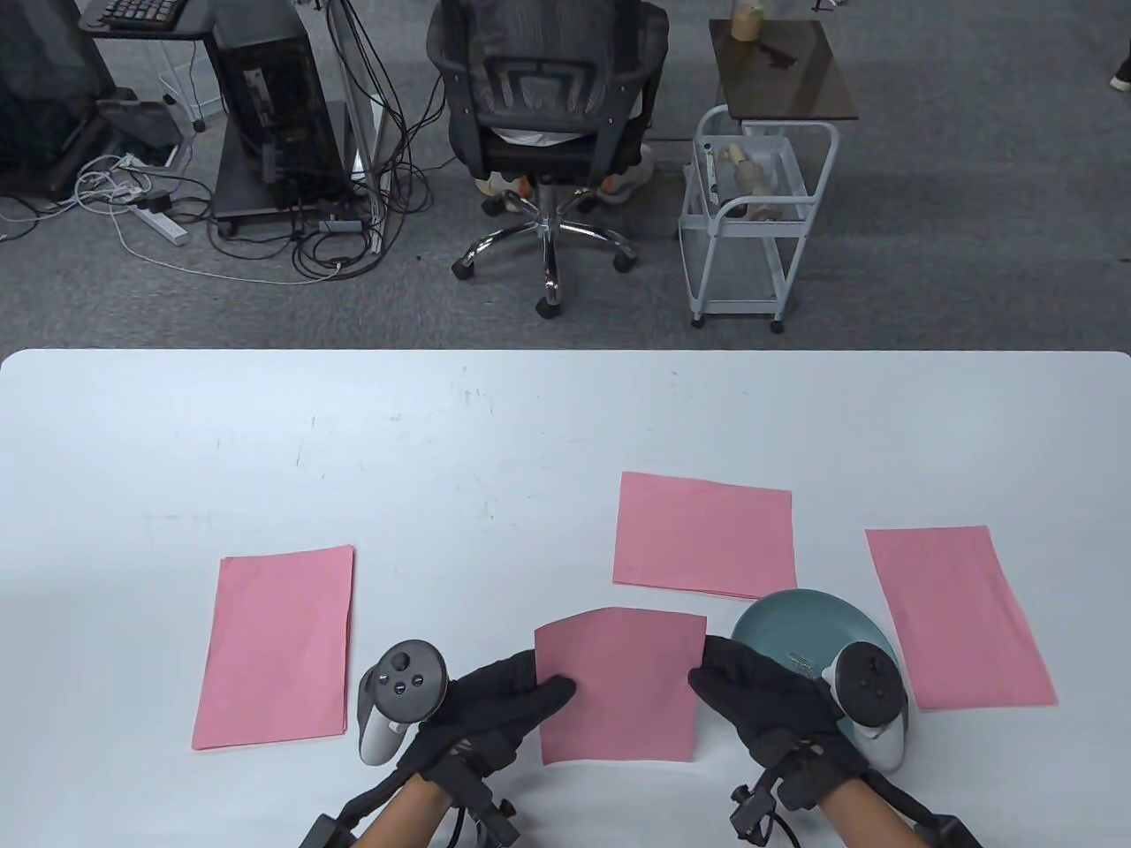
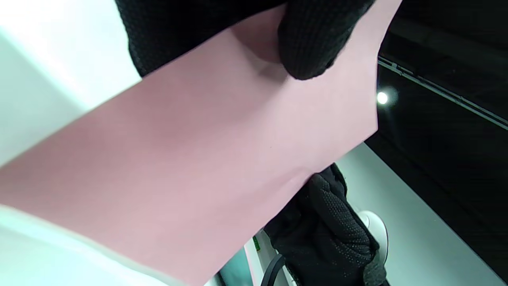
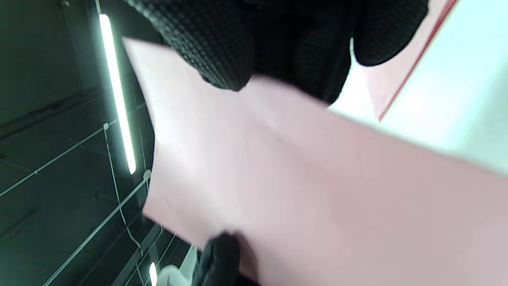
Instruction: Pinch and push to attach paper clips
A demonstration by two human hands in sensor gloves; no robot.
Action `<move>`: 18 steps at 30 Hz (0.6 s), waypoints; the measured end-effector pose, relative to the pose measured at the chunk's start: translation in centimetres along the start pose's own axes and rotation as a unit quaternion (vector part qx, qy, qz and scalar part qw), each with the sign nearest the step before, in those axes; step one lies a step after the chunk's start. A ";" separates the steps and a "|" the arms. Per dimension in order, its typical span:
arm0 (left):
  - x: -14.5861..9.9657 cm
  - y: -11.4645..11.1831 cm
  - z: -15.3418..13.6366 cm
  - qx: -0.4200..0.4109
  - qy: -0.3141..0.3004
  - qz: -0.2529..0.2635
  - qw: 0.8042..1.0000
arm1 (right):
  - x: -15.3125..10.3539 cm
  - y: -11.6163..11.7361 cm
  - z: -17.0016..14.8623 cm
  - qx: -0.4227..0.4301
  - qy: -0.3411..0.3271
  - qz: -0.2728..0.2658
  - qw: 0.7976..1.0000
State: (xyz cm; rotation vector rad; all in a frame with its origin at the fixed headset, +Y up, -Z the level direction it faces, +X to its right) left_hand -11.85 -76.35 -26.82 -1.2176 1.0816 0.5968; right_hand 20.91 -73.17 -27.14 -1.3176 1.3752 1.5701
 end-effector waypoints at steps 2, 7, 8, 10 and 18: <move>0.1 0.3 -0.3 -0.010 0.003 0.000 1.000 | -0.1 -1.7 0.3 -0.004 -0.001 -0.033 0.999; 0.2 1.3 -0.7 -0.019 0.013 0.004 1.000 | -0.7 -6.1 0.7 -0.122 0.016 -0.115 0.986; 0.3 1.4 -0.9 -0.024 0.017 0.003 1.000 | -0.7 -6.6 0.6 -0.159 0.027 -0.124 0.979; 0.4 1.6 -1.2 -0.040 0.023 -0.001 0.999 | -0.7 -7.4 0.5 -0.243 0.050 -0.141 0.958; 0.4 1.7 -1.3 -0.047 0.029 -0.004 0.998 | 0.1 -6.5 -0.8 -0.466 0.105 -0.146 0.866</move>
Point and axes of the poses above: the tracker on the back of each hand, its own z axis roughly to the thumb side, its own x axis roughly from the wrist to the fingertips, y = z × x, the point moved 3 cm from there along x, roughly from the wrist to the fingertips, and after that the axes turned 15 degrees about y, right-handed, at the moved point
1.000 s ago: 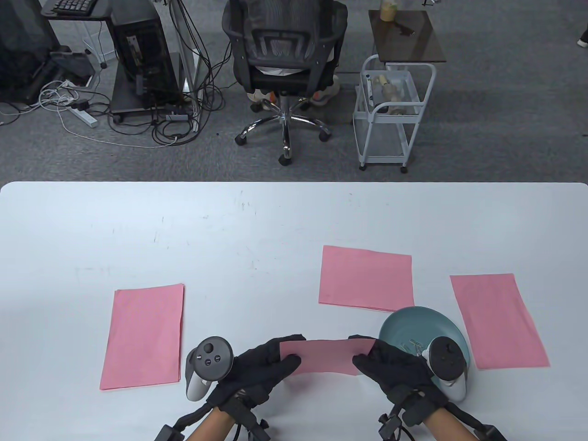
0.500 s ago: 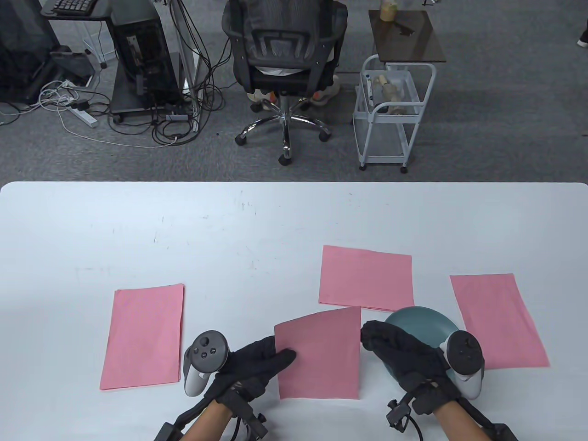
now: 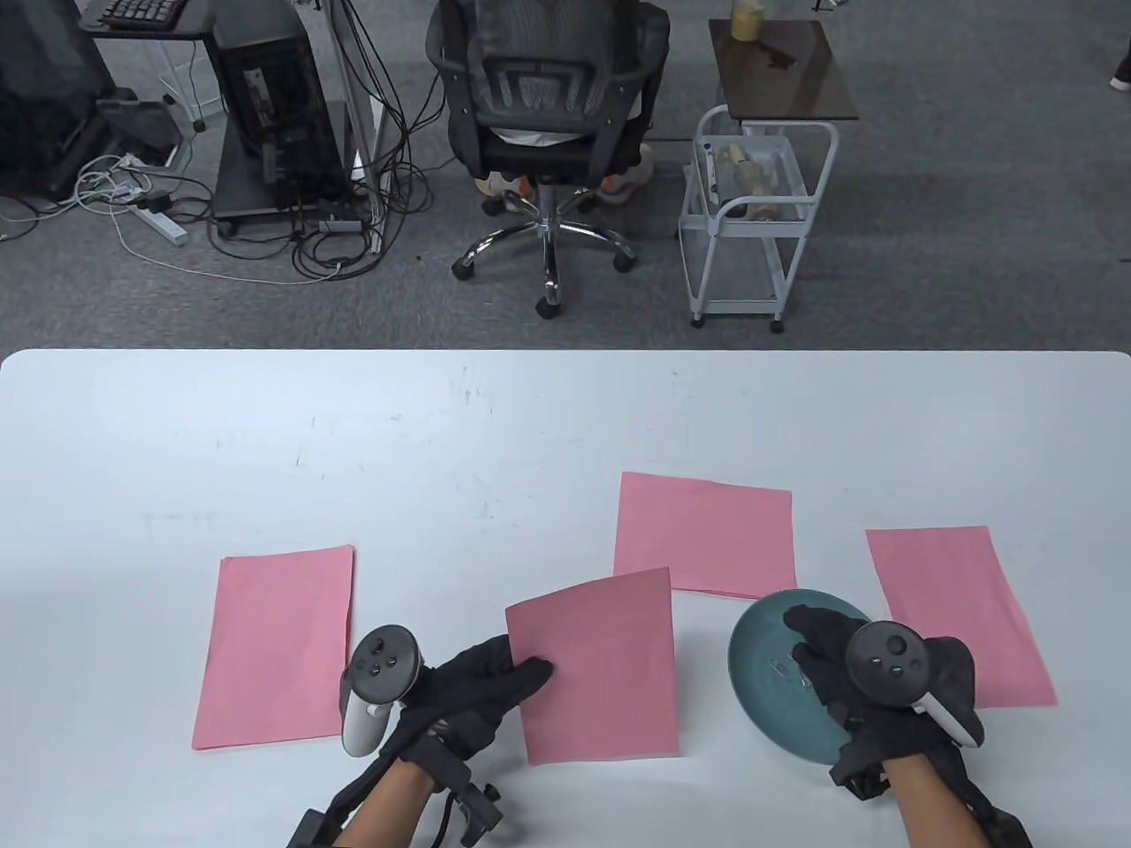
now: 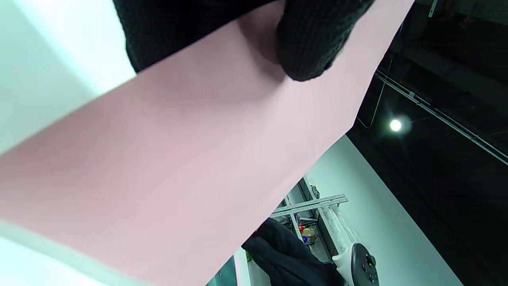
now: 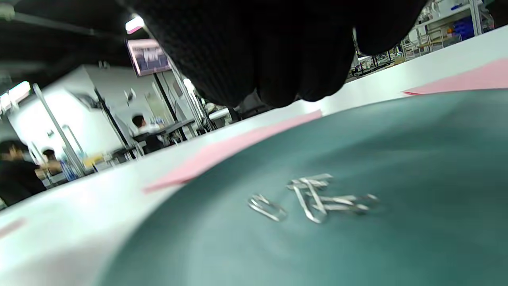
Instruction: Pinch and push to attach paper clips
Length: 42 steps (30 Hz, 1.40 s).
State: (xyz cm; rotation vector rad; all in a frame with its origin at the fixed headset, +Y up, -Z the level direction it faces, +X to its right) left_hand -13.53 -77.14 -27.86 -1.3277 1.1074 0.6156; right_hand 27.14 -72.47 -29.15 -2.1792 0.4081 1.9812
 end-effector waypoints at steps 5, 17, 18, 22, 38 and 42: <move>0.0 0.0 0.0 0.005 0.002 -0.001 1.000 | 0.3 1.4 0.6 -0.063 0.008 0.015 0.998; 0.1 0.0 0.0 0.016 0.006 -0.003 1.000 | 0.2 4.2 2.2 -0.162 -0.011 0.017 0.987; 0.1 0.0 0.0 0.016 0.006 -0.004 1.000 | 0.1 4.2 2.4 -0.171 -0.013 0.014 0.985; 0.1 -0.1 0.0 0.018 0.007 -0.006 1.000 | -0.2 4.6 3.2 -0.197 -0.025 -0.003 0.980; 0.2 -0.2 0.1 0.019 0.010 -0.014 1.000 | 0.4 5.8 3.9 -0.261 -0.018 0.036 0.965; 0.1 -0.2 0.1 0.019 0.011 -0.014 1.000 | 0.5 5.8 3.8 -0.254 -0.016 0.040 0.966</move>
Point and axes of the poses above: the tracker on the back of each hand, its own z axis roughly to the thumb side, its own x axis roughly from the wrist to the fingertips, y = z × x, the point moved 3 cm from there along x, roughly from the wrist to the fingertips, and after that the axes turned 15 degrees about y, right-handed, at the moved point
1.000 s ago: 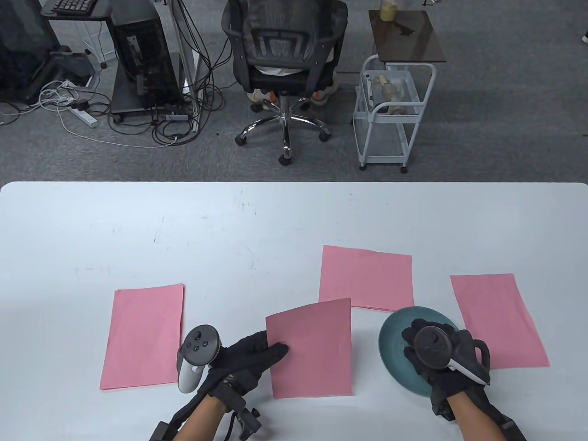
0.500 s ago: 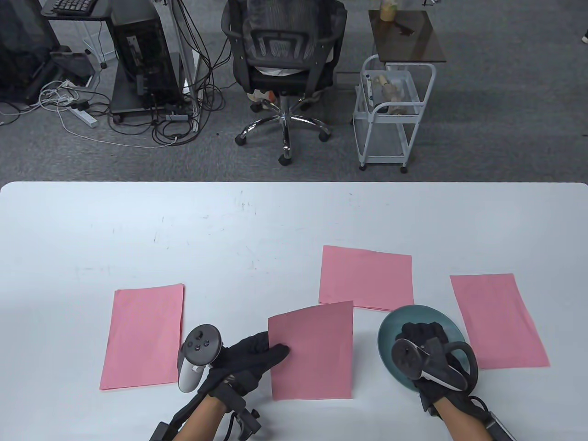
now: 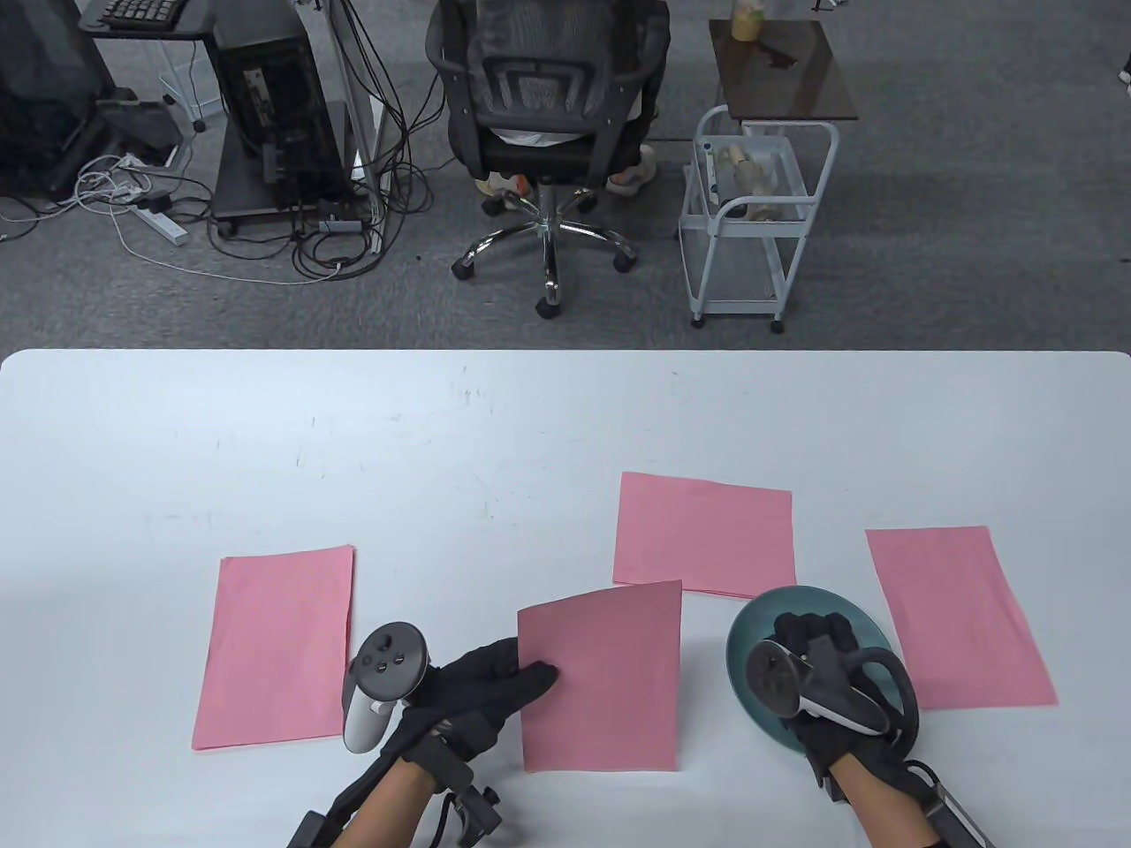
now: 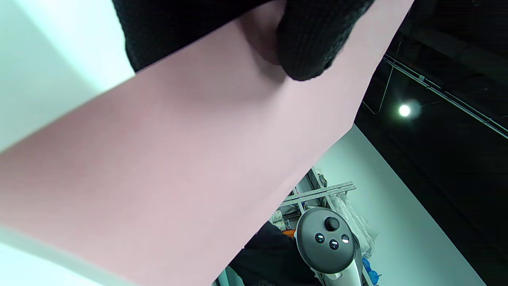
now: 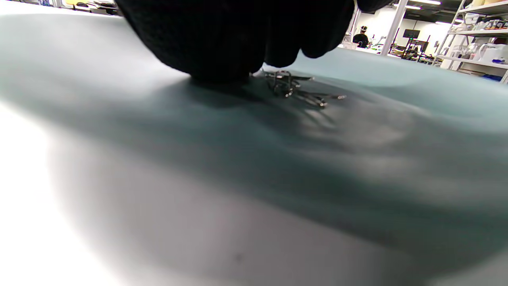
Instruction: Pinch and push to attach paper clips
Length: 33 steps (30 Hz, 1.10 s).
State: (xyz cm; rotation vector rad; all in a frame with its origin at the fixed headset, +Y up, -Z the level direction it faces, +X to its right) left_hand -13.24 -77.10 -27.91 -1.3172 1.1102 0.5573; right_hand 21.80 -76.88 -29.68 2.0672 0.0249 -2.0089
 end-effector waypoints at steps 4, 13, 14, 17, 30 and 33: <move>0.0 0.0 0.1 -0.001 0.000 -0.001 1.000 | -0.1 0.0 0.0 -0.005 0.003 -0.005 1.000; -0.1 0.5 0.1 -0.007 0.002 0.008 1.000 | -2.0 -4.5 -1.4 0.118 0.003 -0.113 0.987; -0.1 0.5 0.1 -0.008 0.002 0.007 1.000 | -2.4 -5.2 -1.6 0.139 0.003 -0.127 0.982; -0.1 0.5 0.1 -0.007 0.003 0.005 1.000 | -3.2 -7.3 -2.0 0.197 -0.008 -0.146 0.969; -0.2 0.5 0.0 0.003 0.006 0.010 1.000 | -5.0 -19.7 3.5 0.324 -0.111 -0.207 0.917; -0.2 0.5 0.0 0.005 0.008 0.011 1.000 | -4.7 -20.9 5.3 0.314 -0.121 -0.208 0.918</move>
Point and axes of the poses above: the tracker on the back of each hand, its own z axis roughly to the thumb side, its own x axis roughly from the wrist to the fingertips, y = z × x, the point moved 3 cm from there along x, roughly from the wrist to the fingertips, and after that the axes turned 15 degrees about y, right-handed, at the moved point
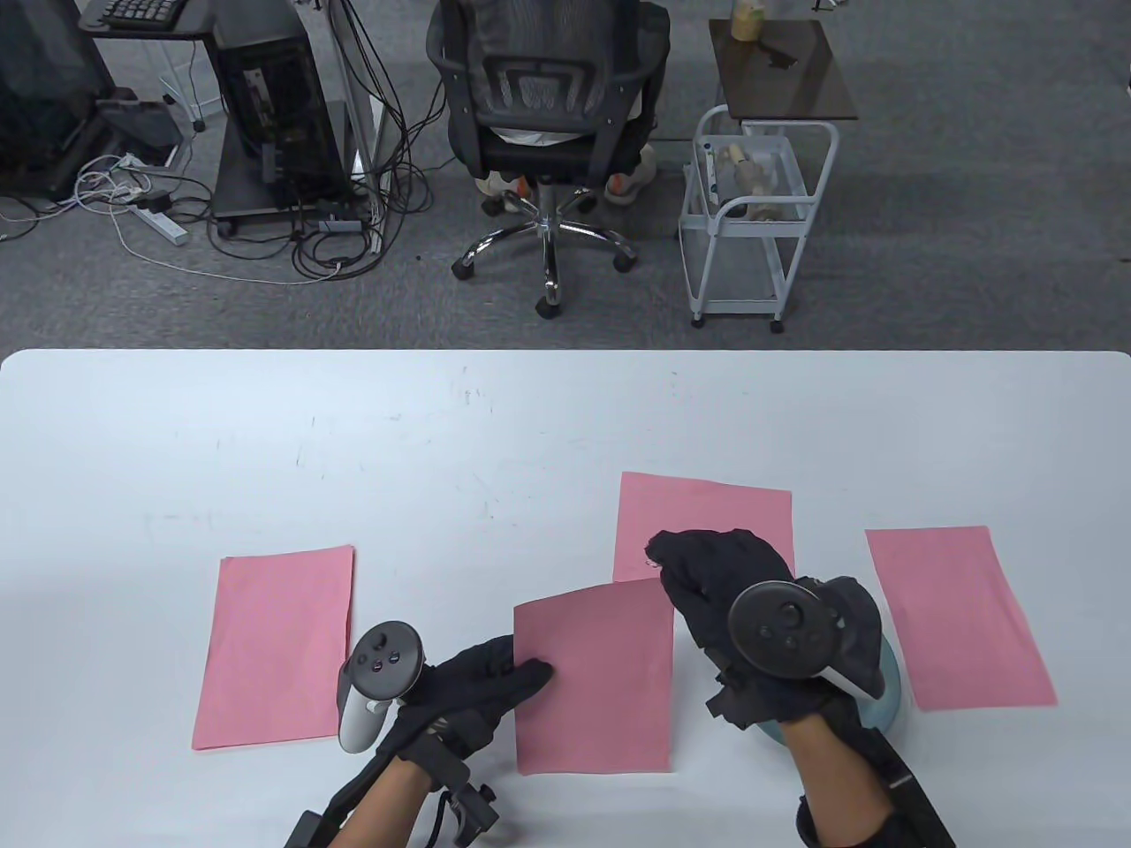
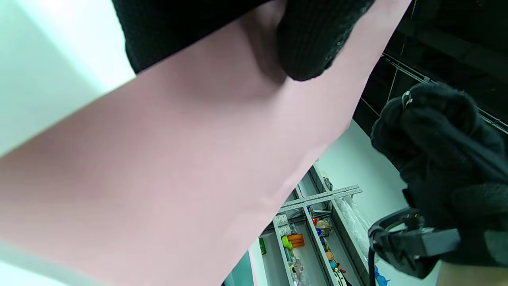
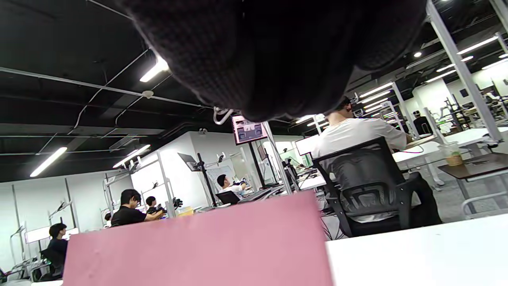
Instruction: Pinch and push to attach paper clips
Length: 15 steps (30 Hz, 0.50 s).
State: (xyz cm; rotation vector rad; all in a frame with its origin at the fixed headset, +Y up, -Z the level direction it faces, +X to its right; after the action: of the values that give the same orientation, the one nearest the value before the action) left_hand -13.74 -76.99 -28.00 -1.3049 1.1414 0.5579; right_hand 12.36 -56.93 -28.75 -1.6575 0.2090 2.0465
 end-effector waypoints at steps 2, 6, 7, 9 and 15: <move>0.0 0.0 0.0 -0.001 0.002 0.000 1.000 | 0.5 0.4 0.8 -0.010 -0.003 0.003 1.000; 0.0 0.0 0.0 0.001 0.003 0.001 1.000 | 1.0 1.2 1.8 -0.026 -0.008 -0.004 1.000; 0.0 0.0 0.1 0.002 0.002 0.003 1.000 | 1.0 1.6 1.9 -0.025 -0.012 -0.006 1.000; 0.0 0.1 0.1 0.008 0.002 0.007 1.000 | 1.1 2.2 2.3 -0.032 -0.020 -0.004 0.999; 0.0 0.1 0.1 0.015 0.002 0.014 1.000 | 0.6 3.1 2.8 -0.088 -0.032 0.014 0.996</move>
State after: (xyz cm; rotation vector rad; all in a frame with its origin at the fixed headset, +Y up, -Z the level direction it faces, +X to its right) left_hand -13.82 -76.81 -28.06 -1.2673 1.1685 0.5576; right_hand 8.34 -58.27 -29.23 -1.6970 0.0307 2.1884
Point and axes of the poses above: the tracker on the back of each hand, its own z axis roughly to the thumb side, its own x axis roughly from the wrist to the fingertips, y = z × x, the point moved 3 cm from there along x, roughly from the wrist to the fingertips, and after that the axes turned 15 degrees about y, right-handed, at the moved point
